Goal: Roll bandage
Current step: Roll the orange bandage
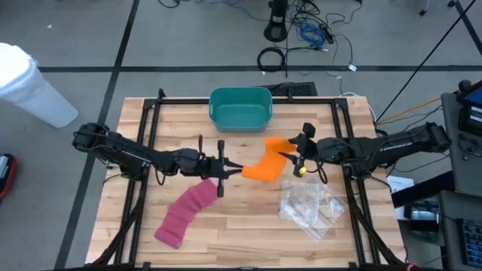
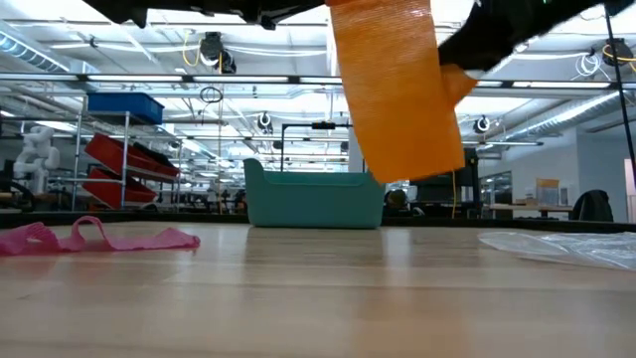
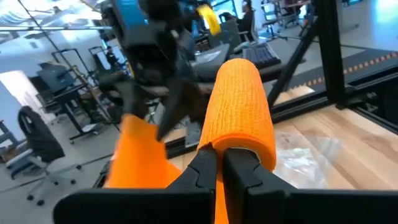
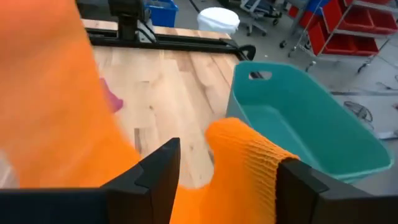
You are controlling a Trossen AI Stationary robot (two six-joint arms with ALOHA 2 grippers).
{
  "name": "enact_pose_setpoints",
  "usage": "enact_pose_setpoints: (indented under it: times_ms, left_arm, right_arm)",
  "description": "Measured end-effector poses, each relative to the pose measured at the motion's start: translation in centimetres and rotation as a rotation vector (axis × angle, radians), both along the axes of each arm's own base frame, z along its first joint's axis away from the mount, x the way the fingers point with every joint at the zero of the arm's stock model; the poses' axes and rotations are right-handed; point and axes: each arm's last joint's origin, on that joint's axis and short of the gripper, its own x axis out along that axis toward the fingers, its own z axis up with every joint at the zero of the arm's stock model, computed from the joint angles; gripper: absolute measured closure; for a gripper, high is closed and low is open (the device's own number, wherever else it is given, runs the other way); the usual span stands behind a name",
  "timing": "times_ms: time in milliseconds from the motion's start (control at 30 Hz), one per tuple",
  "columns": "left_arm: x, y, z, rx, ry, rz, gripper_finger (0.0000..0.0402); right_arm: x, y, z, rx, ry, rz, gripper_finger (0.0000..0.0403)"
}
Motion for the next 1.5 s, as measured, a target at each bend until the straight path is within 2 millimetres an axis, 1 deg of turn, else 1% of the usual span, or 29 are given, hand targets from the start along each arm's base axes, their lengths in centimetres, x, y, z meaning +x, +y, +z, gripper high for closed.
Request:
enact_pose_setpoints:
  times_ms: [100, 267, 400, 500, 567, 667, 733, 833, 900, 1000, 1167, 1233, 1300, 1400, 1500]
  left_arm:
    - [-0.3, 0.4, 0.4, -0.003, -0.001, 0.013, 0.0398]
    - [-0.7, 1.6, 1.2, -0.03, -0.015, 0.057, 0.0398]
    - [-1.0, 2.9, 1.9, -0.058, -0.044, 0.081, 0.0396]
    - [-1.2, 3.8, 2.4, -0.059, -0.064, 0.076, 0.0394]
    - [-1.3, 4.1, 3.0, -0.082, -0.082, 0.058, 0.0393]
    - [-1.2, 4.2, 3.8, -0.082, -0.099, 0.023, 0.0392]
    - [-1.0, 4.2, 4.1, -0.081, -0.078, 0.021, 0.0392]
    - [-0.7, 4.3, 4.4, -0.077, 0.002, 0.039, 0.0391]
    - [-0.6, 4.5, 4.6, -0.076, 0.041, 0.054, 0.0391]
    - [-0.6, 4.6, 4.7, -0.076, 0.046, 0.06, 0.039]
    - [-0.5, 5.1, 5.2, -0.078, 0.001, 0.077, 0.039]
    - [-0.5, 5.4, 5.2, -0.077, 0.005, 0.088, 0.039]
    - [-0.5, 5.6, 5.0, -0.077, 0.018, 0.095, 0.039]
    - [-0.5, 5.8, 4.8, -0.077, 0.035, 0.104, 0.039]
    - [-0.5, 5.8, 4.5, -0.076, 0.064, 0.092, 0.0392]
  right_arm:
    - [-0.3, 0.0, -2.2, 0.036, -0.048, 0.0, 0.0212]
    - [-1.2, 0.1, -5.7, 0.152, -0.221, 0.073, 0.0213]
    - [-2.4, 0.2, -7.2, 0.26, -0.399, 0.137, 0.0213]
    - [-3.0, 0.2, -7.6, 0.34, -0.479, 0.172, 0.0213]
    - [-3.1, 0.2, -7.9, 0.409, -0.473, 0.155, 0.0213]
    - [-3.1, 0.2, -8.8, 0.416, -0.389, 0.138, 0.0213]
    - [-3.1, 0.2, -9.3, 0.397, -0.326, 0.131, 0.0214]
    - [-3.2, 0.2, -10.1, 0.308, -0.231, 0.131, 0.0218]
    - [-3.2, 0.1, -10.0, 0.27, -0.236, 0.113, 0.0222]
    - [-3.1, 0.1, -9.2, 0.246, -0.316, 0.12, 0.0228]
    - [-3.1, 0.5, -8.6, 0.142, -0.343, 0.295, 0.0241]
    - [-3.1, 0.5, -8.5, 0.065, -0.338, 0.315, 0.0249]
    - [-3.1, 0.3, -8.4, 0.012, -0.341, 0.246, 0.026]
    - [-3.1, -0.2, -8.2, -0.008, -0.36, 0.082, 0.0274]
    - [-3.2, -0.4, -8.4, -0.024, -0.341, 0.016, 0.0283]
